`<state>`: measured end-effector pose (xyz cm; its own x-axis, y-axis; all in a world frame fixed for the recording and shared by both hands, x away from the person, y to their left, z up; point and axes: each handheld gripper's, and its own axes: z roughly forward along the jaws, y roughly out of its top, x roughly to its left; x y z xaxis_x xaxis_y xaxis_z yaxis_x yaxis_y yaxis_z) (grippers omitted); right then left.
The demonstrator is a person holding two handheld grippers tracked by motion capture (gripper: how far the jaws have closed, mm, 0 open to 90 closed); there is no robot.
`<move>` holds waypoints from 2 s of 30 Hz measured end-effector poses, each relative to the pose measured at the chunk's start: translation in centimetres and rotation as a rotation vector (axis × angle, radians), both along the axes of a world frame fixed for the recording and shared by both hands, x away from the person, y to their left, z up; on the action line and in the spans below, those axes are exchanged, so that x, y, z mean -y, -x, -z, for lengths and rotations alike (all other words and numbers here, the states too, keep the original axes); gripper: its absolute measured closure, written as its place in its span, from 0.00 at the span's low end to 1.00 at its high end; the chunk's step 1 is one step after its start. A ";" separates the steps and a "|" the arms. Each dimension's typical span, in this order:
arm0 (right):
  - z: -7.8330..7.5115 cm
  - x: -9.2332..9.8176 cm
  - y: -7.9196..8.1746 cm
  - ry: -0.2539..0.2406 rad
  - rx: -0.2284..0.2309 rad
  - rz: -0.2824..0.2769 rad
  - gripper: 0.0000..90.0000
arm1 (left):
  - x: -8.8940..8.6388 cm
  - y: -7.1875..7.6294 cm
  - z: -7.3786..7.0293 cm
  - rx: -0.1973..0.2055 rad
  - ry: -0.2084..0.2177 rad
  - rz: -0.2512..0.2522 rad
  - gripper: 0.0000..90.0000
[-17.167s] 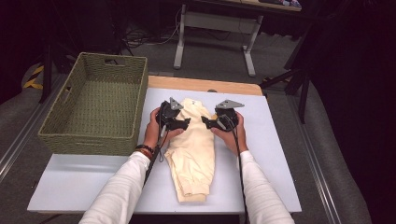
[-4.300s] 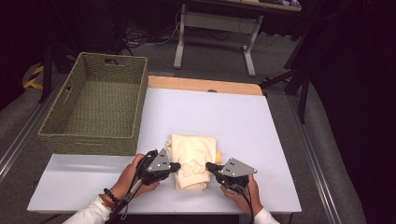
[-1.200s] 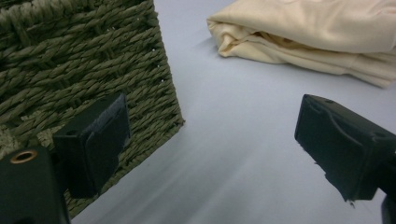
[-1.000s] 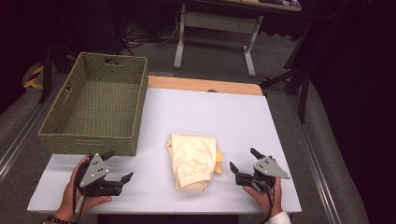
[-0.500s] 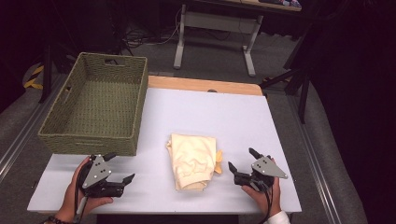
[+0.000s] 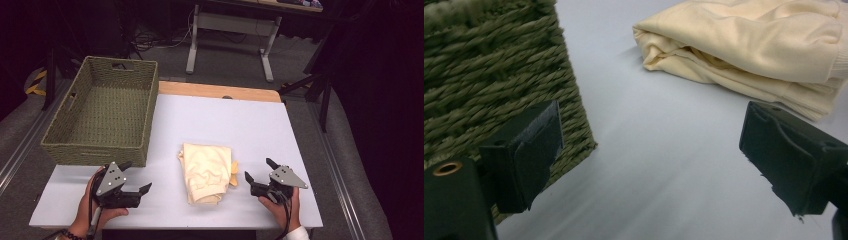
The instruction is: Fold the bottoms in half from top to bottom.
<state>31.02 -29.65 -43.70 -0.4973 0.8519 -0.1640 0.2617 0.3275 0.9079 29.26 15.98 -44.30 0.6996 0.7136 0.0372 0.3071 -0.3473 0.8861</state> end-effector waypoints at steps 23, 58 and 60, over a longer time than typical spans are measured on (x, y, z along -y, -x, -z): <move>-0.9 -5.7 -1.4 0.002 -0.097 -0.311 0.98 | 10.2 -3.8 -1.6 -0.015 -0.029 0.320 0.96; -0.1 -5.7 -3.9 0.082 -0.168 -0.230 1.00 | 11.4 -5.2 -1.3 -0.059 -0.054 0.327 0.96; -0.6 -6.8 -3.9 0.087 -0.148 -0.276 1.00 | 11.6 -5.1 -1.6 -0.059 -0.040 0.339 0.95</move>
<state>34.95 -22.88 -43.09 -0.7313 0.6677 -0.1392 0.2791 0.4792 0.8322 34.35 4.37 -42.70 0.8985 0.4389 0.0131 0.2183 -0.4725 0.8538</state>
